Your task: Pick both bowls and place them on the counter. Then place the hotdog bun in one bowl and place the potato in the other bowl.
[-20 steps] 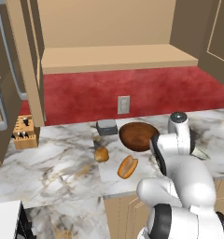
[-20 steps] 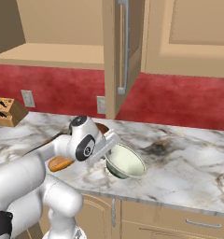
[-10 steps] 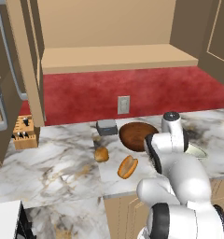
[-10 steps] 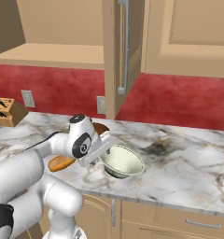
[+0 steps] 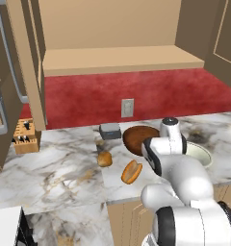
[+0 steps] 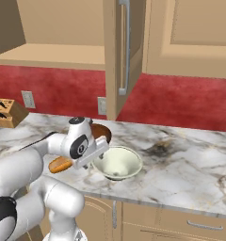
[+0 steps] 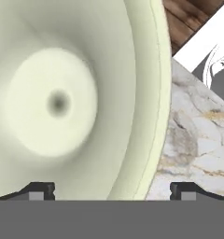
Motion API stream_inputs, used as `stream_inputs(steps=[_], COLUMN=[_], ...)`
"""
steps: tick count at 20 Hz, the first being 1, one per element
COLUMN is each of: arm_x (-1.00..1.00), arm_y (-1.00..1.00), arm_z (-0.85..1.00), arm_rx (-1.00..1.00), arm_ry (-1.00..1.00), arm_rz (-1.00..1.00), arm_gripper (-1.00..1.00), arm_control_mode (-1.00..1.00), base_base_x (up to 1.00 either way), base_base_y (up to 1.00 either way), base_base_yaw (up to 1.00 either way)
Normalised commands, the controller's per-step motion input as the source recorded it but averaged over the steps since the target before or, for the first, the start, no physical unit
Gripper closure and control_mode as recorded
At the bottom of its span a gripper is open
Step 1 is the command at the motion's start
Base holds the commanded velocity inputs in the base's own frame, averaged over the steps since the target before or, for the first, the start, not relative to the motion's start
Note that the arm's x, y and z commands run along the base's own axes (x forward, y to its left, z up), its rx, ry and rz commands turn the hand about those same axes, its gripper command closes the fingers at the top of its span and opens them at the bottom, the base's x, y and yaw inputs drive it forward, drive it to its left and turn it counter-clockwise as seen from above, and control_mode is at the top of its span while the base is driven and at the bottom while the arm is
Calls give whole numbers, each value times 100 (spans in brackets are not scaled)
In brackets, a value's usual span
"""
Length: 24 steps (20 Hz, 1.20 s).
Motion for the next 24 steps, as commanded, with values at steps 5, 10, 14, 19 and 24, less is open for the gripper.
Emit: stream_inputs(steps=[5, 10, 14, 19, 24], arm_x=[-3, -22, -26, -10, 0], arm_y=[19, 29, 41, 48, 49], arm_z=[7, 14, 8, 11, 25], arm_rx=[1, 0, 1, 3, 0], arm_ry=[-14, -8, -1, 0, -1], arm_rz=[-6, -8, -8, -1, 16], arm_gripper=[-100, -100, -100, -100, -100], arm_control_mode=[-100, -100, -100, -100, -100], base_base_x=[0, 0, 0, 0, 0], base_base_y=[0, 0, 0, 0, 0], base_base_yaw=[0, 0, 0, 0, 0])
